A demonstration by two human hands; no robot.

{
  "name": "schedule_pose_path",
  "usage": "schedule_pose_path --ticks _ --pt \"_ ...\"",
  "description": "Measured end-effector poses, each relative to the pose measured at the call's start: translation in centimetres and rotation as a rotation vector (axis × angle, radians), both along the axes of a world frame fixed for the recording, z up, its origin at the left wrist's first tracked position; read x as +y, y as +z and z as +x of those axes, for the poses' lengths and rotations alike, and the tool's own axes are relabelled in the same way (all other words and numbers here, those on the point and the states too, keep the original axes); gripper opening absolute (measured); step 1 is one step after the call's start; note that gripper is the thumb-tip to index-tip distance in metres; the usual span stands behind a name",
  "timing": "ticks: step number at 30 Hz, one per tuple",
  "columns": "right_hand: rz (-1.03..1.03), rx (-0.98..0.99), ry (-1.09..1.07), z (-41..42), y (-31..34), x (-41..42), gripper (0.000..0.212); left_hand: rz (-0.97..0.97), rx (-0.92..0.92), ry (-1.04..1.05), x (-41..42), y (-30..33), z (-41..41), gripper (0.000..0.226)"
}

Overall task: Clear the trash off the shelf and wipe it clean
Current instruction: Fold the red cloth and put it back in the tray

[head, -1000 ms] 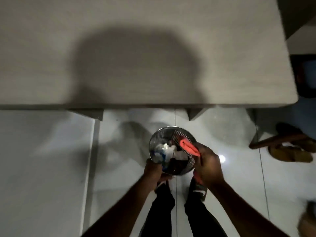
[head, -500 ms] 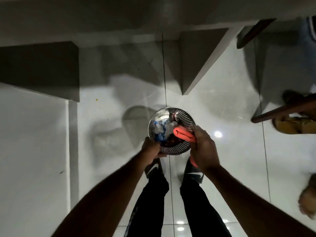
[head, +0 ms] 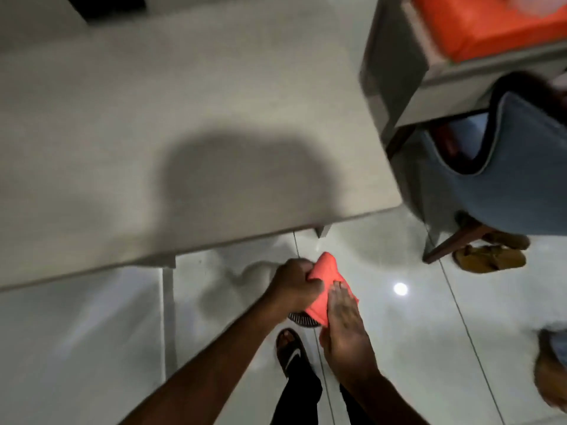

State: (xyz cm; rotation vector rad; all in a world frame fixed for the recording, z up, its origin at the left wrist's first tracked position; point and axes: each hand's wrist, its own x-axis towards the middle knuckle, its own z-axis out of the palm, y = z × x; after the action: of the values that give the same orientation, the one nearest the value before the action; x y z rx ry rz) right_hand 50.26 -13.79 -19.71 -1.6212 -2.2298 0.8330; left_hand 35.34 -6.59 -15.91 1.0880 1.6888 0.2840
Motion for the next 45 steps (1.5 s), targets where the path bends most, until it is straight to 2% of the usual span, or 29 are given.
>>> schedule_pose_path --ticks 1,3,6,9,11,14,17,19,23,25,28,31,33,37,39,41,45 --pt "-0.005 0.016 -0.021 0.4 2.5 -0.1 0.052 0.038 0.056 -0.115 0.3 3.3 0.2 0.014" --pt "-0.117 0.079 -0.050 1.8 6.3 -0.5 0.085 0.118 0.089 -0.295 0.7 9.2 0.5 0.013" --pt "-0.261 0.333 -0.241 3.8 12.7 0.8 0.135 0.232 0.034 -0.506 3.1 18.2 0.7 0.008" --pt "-0.337 0.509 -0.344 4.8 17.7 3.7 0.147 0.257 -0.105 -0.641 6.5 25.2 1.0 0.021" --pt "-0.382 0.668 -0.375 5.4 21.0 6.5 0.135 0.217 -0.175 -0.768 9.4 29.0 1.6 0.023" --pt "-0.512 0.977 -0.402 6.5 24.1 11.1 0.099 0.141 -0.193 -0.814 13.8 32.6 2.6 0.017" --pt "-0.534 1.043 -0.384 7.9 25.4 15.5 0.057 0.169 -0.142 -0.781 19.0 34.7 4.1 0.014" --pt "-0.524 1.049 -0.452 9.0 25.5 18.7 0.042 0.258 -0.024 -0.768 23.7 35.4 5.1 0.022" --pt "-0.360 0.933 -0.666 11.8 24.9 26.2 0.035 0.434 0.317 -0.767 33.5 33.9 8.0 0.009" --pt "-0.252 0.872 -0.716 13.5 24.4 30.7 0.036 0.469 0.427 -0.725 38.4 32.0 9.7 0.019" --pt "-0.107 0.755 -0.723 15.2 23.8 37.6 0.040 0.555 0.566 -0.630 44.6 28.8 11.7 0.019" --pt "-0.079 0.662 -0.651 16.2 22.4 44.2 0.029 0.600 0.572 -0.544 49.4 25.9 13.3 0.020" --pt "-0.124 0.570 -0.601 16.1 21.4 47.9 0.018 0.622 0.558 -0.548 51.8 24.4 13.7 0.024" --pt "-0.178 0.328 -0.508 14.9 19.7 53.9 0.012 0.614 0.515 -0.585 55.5 21.3 13.7 0.036" --pt "-0.229 0.264 -0.451 14.1 18.8 55.6 0.014 0.598 0.576 -0.623 56.3 20.2 13.8 0.027" --pt "-0.270 0.179 -0.382 13.5 18.1 56.5 0.018 0.576 0.695 -0.708 56.2 18.9 13.7 0.028" --pt "-0.209 -0.031 -0.257 13.2 17.9 56.7 0.019 0.531 0.871 -0.917 54.4 17.5 12.6 0.029"
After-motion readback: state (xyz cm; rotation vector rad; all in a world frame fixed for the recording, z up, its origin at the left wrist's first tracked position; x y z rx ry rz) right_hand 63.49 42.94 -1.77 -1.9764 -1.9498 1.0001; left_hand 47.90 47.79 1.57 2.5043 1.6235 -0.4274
